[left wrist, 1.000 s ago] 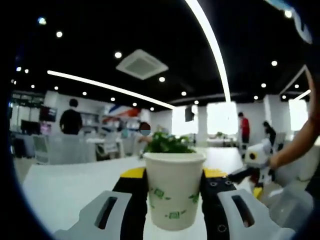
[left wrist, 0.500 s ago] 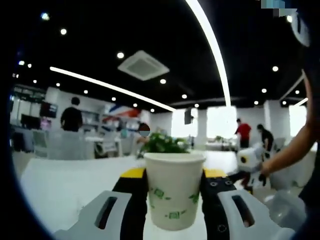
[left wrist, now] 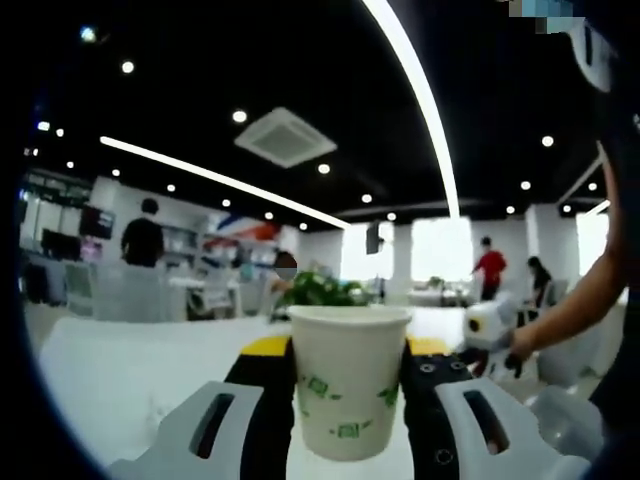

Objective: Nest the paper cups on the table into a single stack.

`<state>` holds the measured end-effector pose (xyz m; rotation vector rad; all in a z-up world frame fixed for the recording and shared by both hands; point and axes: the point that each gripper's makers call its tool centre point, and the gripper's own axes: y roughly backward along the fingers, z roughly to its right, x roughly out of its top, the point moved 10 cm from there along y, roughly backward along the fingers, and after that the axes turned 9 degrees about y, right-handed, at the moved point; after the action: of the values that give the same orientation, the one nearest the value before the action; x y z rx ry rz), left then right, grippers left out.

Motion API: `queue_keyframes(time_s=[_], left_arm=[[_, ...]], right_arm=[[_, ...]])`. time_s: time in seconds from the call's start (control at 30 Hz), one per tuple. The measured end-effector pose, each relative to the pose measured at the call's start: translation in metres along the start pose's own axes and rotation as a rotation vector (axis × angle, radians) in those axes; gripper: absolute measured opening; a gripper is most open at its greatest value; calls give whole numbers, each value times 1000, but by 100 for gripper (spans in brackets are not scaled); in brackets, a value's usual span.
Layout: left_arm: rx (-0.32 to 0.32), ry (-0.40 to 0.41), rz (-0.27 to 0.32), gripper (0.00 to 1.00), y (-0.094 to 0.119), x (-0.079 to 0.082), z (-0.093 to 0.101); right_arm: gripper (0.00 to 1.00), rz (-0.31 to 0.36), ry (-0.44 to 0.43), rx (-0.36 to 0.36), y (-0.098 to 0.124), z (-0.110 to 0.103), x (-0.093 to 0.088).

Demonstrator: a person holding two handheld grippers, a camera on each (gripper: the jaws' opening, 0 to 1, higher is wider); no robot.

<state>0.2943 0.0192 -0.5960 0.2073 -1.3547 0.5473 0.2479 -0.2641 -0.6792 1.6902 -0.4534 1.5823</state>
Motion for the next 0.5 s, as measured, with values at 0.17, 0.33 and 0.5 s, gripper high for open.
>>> queue_keyframes(time_s=[0.17, 0.33, 0.5], left_arm=[[-14, 11, -1, 39, 1, -6, 9], [-24, 27, 5, 40, 2, -7, 12], [-31, 42, 13, 40, 2, -7, 13]], right_arm=[[99, 4, 0, 1, 0, 0, 2], [99, 2, 2, 1, 0, 0, 3], [99, -2, 2, 6, 0, -1, 2]])
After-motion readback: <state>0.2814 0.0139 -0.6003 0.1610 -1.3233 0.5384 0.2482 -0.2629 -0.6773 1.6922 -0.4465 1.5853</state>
